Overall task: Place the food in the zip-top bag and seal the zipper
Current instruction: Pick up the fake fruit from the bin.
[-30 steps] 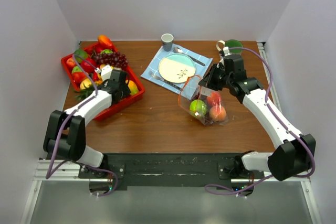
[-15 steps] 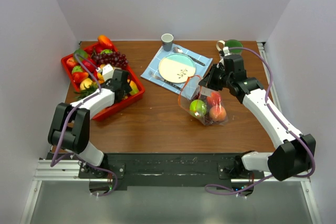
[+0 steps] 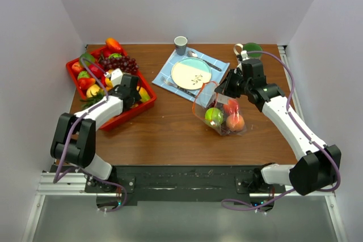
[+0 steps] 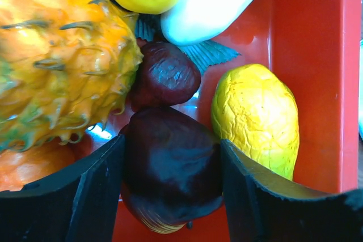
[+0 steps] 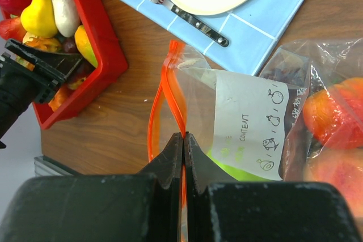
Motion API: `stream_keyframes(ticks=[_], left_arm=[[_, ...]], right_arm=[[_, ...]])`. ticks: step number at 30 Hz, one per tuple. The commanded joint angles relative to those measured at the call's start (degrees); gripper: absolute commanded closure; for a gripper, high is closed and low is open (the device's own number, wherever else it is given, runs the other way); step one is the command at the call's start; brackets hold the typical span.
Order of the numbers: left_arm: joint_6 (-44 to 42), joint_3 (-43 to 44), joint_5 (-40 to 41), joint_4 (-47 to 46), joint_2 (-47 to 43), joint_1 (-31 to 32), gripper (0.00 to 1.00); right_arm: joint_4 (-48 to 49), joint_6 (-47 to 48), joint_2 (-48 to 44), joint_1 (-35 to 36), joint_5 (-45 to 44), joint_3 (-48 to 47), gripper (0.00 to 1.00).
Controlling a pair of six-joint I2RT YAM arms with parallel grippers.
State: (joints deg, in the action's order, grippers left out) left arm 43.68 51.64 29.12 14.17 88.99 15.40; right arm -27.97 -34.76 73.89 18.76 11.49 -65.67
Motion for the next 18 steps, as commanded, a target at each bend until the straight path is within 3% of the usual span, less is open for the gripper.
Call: stream_keyframes(ticks=[1,18], left_arm=[[-2.5,0.5,0.1,2.6,-4.1,0.0,0.84],[-6.0,3.0,0.4,3.5,-9.3,0.0,0.88]], right_arm=[[-0.2,0.9,0.7,0.3,-0.3,-2.0,1.00],[-0.4,0.1,1.8,3.4,-1.7,-3.9,1.00]])
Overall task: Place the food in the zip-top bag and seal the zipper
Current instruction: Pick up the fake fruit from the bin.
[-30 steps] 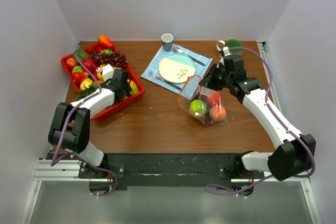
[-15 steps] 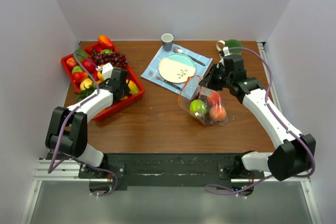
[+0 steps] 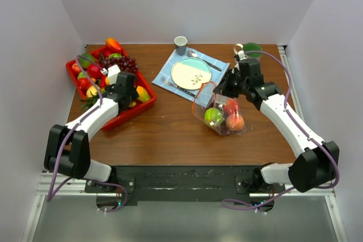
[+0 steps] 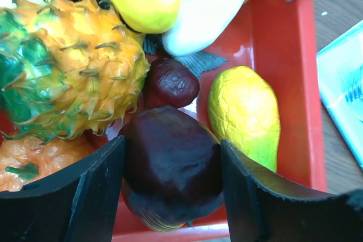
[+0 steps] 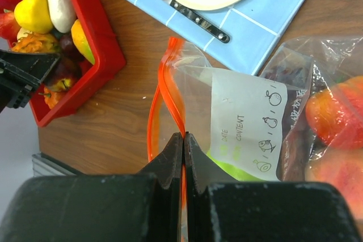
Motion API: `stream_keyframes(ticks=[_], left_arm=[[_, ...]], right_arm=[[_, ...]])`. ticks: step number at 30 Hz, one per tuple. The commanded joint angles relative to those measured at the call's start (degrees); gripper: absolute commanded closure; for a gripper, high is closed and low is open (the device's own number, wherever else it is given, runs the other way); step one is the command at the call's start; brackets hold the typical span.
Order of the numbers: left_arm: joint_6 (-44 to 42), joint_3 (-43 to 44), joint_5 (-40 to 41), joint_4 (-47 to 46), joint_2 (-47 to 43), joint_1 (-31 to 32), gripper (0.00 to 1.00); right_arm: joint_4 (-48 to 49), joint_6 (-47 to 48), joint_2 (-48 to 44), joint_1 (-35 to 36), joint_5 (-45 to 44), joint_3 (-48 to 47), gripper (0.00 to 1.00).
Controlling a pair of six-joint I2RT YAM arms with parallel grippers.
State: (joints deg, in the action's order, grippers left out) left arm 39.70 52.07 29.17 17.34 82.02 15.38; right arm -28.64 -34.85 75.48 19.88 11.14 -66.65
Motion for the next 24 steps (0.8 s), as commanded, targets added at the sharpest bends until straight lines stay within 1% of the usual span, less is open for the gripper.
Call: stream_keyframes(ticks=[1,11,17,24], left_arm=[[-2.2,2.9,0.4,0.3,-2.4,0.0,0.89],[-4.2,3.1,-0.1,-1.3,-2.0,0.0,0.89],[-5.0,5.8,-0.7,-1.0,-1.7,0.0,0.90],[-5.3,6.3,-1.9,-0.8,-3.0,0.0,0.90]], right_arm=[[0.3,0.0,0.5,2.8,-1.8,-3.1,1.00],[1.3,-1.5,2.3,6.3,-3.2,-4.0,1.00],[1.2,-1.8,2.7,7.2,-3.8,-4.7,1.00],[2.5,-3.5,4.8,10.7,-4.4,-6.1,1.00]])
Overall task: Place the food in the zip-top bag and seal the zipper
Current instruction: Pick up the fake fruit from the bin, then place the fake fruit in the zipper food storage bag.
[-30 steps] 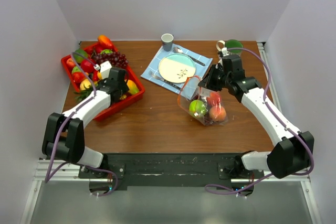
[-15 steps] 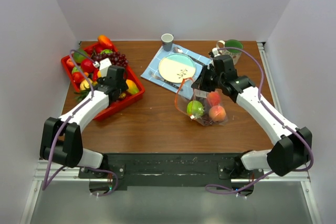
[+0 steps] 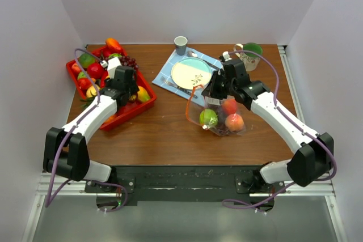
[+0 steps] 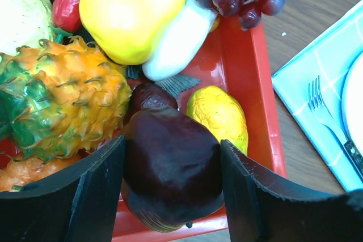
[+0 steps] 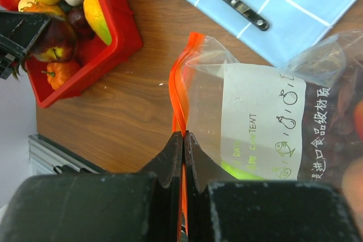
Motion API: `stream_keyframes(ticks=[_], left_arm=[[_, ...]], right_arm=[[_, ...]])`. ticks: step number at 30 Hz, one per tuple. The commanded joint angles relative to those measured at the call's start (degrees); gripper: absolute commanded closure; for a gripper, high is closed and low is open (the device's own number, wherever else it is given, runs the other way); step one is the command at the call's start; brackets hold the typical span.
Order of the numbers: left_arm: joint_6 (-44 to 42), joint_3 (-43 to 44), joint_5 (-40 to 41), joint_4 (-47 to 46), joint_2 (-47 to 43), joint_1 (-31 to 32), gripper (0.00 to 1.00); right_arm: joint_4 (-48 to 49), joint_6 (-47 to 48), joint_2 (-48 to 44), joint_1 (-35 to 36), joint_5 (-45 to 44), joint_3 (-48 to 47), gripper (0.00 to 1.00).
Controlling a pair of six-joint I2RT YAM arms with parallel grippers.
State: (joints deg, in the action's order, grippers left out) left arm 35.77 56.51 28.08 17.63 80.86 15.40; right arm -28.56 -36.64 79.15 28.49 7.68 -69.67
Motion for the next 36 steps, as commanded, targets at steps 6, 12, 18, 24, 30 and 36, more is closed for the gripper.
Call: stream_keyframes(ticks=[6,12,18,24,30,36], left_arm=[[0.1,0.9,-8.6,-2.5,-5.2,1.1,0.92],[4.3,1.8,-9.5,-3.1,-6.9,10.2,0.92],[10.8,2.6,-11.6,-8.7,-5.5,19.6,0.92],[14.5,4.5,-12.6,-12.7,-2.2,25.6,0.92],[15.9,8.2,-13.1,-15.4,3.3,29.8,0.92],[16.6,12.5,-13.4,-16.1,8.0,31.8,0.86]], right_arm=[[4.2,-3.3,3.9,3.8,-1.1,-3.6,1.00],[3.9,-3.9,3.8,3.9,-2.6,-4.5,1.00],[2.2,-4.7,2.1,3.9,-4.9,-5.2,1.00],[0.2,-5.1,-0.8,3.9,-7.4,-5.3,1.00],[-1.6,-6.0,-3.0,3.9,-7.6,-5.8,1.00],[-4.1,-6.2,-6.3,3.9,-10.9,-5.7,1.00]])
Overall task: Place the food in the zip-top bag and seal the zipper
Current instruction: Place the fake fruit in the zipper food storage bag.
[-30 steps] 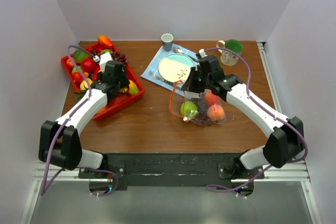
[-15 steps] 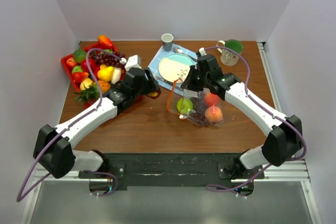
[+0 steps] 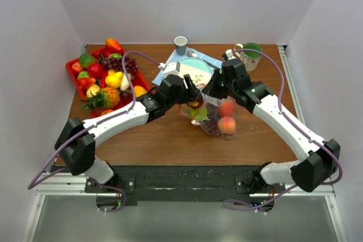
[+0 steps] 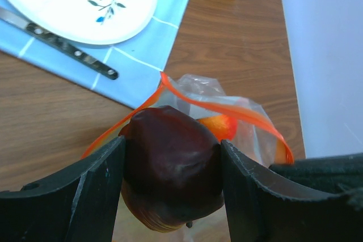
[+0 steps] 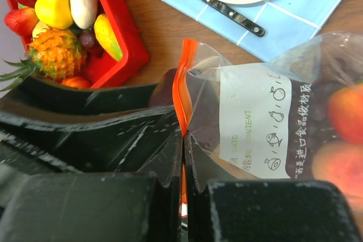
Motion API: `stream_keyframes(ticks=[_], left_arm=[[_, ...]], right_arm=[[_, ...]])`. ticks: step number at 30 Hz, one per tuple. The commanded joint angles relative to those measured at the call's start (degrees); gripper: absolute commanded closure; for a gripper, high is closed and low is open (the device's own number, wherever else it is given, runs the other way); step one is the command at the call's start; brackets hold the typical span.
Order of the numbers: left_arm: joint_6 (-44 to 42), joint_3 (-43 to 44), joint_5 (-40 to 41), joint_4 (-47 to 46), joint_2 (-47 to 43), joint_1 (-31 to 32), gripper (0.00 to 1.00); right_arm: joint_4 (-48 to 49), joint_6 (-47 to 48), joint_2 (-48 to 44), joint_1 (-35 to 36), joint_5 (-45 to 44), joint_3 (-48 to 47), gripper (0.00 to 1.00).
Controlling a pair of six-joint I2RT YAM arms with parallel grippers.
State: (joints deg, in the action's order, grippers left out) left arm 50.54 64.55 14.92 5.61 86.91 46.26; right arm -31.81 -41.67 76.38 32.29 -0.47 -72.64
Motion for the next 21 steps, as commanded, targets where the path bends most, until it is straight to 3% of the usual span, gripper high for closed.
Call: stream_keyframes(ticks=[1,5,10,15,21], left_arm=[[1.8,4.5,-0.4,-4.4,2.2,1.1,0.83],[1.7,4.7,-1.0,-4.7,2.6,2.6,0.50],[0.2,4.8,-0.9,-4.6,1.5,3.1,0.21],[-1.6,5.2,-1.2,-4.6,-0.1,3.1,0.10],[-3.4,6.1,-1.2,-3.8,-2.7,3.1,0.09]], right_arm=[[-1.1,-1.3,-3.9,0.1,-3.0,-2.7,1.00],[-1.8,-1.6,-5.6,0.1,-3.9,-2.9,1.00],[-2.5,-1.7,-6.3,0.1,-4.6,-3.1,1.00],[-2.6,-1.7,-6.6,0.1,-4.7,-3.7,1.00],[-3.4,-1.5,-7.3,0.1,-5.6,-4.6,1.00]])
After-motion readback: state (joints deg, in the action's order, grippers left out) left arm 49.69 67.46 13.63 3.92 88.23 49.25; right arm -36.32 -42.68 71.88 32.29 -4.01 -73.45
